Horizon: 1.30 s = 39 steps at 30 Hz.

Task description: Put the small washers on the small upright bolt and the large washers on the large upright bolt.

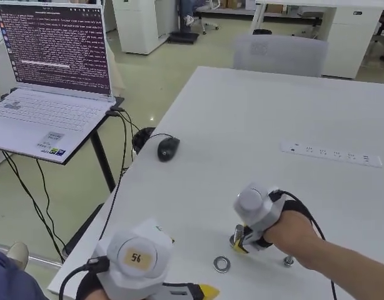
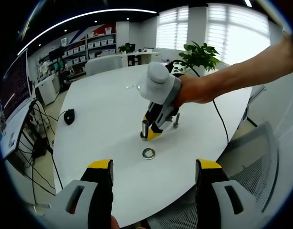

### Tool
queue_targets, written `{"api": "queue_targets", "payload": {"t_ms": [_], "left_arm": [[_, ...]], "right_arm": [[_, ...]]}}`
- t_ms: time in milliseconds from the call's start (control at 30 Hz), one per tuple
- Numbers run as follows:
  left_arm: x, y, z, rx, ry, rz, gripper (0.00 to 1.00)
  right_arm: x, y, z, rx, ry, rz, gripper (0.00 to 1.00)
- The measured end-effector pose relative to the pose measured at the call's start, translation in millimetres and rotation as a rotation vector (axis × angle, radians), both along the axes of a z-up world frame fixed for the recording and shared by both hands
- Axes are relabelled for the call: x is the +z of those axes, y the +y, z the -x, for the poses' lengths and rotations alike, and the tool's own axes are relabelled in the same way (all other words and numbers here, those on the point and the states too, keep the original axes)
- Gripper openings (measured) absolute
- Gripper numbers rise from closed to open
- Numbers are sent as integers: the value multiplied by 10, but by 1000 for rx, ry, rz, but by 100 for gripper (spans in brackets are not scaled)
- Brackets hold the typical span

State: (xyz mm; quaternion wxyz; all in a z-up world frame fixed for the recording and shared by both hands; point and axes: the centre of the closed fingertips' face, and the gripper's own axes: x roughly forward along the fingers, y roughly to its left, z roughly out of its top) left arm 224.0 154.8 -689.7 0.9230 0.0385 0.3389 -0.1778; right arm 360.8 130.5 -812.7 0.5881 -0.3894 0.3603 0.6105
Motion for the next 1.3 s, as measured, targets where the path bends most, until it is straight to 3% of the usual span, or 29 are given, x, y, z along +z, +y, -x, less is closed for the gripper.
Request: {"api": "queue_targets", "payload": {"t_ms": [300, 467, 633, 800, 1000, 1100, 1167, 1300], "left_arm": [[6, 5, 20, 4, -4, 3, 70], [-7, -15, 28, 3, -3, 7, 70], [6, -35, 18, 1, -7, 9, 70], [19, -11, 21, 5, -8, 7, 70], [20, 36, 54, 17, -5, 3, 70], [13, 40, 67, 17, -2, 0, 70], [14, 38, 71, 18, -2, 1, 70], [2, 30, 69, 16, 0, 2, 70]], "right_arm": [[135, -175, 74, 17, -29, -1, 26], [188, -260, 201, 23, -14, -18, 24], [205, -166, 437, 64, 47, -73, 22], [78, -60, 601, 120, 38, -50, 23], [-53, 102, 640, 101, 43, -45, 30], [-115, 131, 644, 105, 25, -26, 30], [-139, 145, 653, 95, 39, -23, 30], [-124, 150, 605, 56, 26, -38, 26]]}}
